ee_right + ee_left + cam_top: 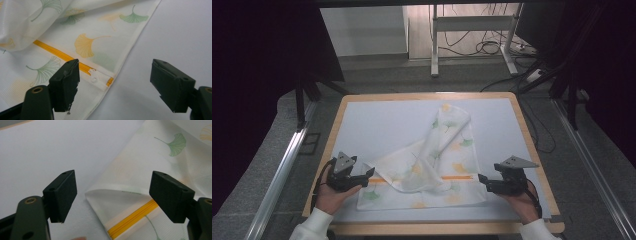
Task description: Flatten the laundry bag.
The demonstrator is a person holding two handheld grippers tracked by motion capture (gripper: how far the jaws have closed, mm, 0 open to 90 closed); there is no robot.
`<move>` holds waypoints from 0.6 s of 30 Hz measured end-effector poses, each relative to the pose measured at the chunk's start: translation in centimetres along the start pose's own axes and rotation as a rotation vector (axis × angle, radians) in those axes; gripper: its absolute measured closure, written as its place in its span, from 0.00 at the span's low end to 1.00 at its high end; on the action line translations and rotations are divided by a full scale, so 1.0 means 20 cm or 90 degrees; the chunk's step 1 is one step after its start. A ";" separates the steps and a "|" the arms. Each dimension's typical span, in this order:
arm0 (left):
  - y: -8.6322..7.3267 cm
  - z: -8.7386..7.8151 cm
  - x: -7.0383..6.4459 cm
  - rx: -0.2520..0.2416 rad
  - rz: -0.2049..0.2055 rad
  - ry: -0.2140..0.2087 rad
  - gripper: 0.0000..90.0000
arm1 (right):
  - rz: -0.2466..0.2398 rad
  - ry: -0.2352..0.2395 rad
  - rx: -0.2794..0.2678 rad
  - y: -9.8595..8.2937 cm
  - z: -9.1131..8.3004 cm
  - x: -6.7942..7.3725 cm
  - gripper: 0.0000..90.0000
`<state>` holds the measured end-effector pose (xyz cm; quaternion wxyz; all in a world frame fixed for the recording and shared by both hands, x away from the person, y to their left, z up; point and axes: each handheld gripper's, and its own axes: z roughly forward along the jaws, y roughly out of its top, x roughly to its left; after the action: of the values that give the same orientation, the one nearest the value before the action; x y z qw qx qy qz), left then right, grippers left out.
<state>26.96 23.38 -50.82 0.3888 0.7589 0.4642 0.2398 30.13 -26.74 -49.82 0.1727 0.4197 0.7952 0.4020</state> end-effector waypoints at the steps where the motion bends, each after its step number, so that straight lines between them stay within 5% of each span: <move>1: 0.00 0.00 0.00 0.000 0.000 0.000 0.24 | 0.002 0.003 -0.003 0.00 -0.01 0.00 0.30; 10: 0.03 -0.01 -0.02 -0.010 -0.027 -0.038 0.23 | -0.007 0.013 -0.028 0.02 -0.05 0.01 0.40; 18: 0.04 0.04 -0.03 0.006 -0.011 -0.048 0.24 | -0.012 0.041 -0.023 0.03 -0.04 0.00 0.56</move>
<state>27.71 22.32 -50.65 0.4048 0.7652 0.4565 0.2054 29.92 -26.87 -48.93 0.1587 0.3956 0.7970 0.4280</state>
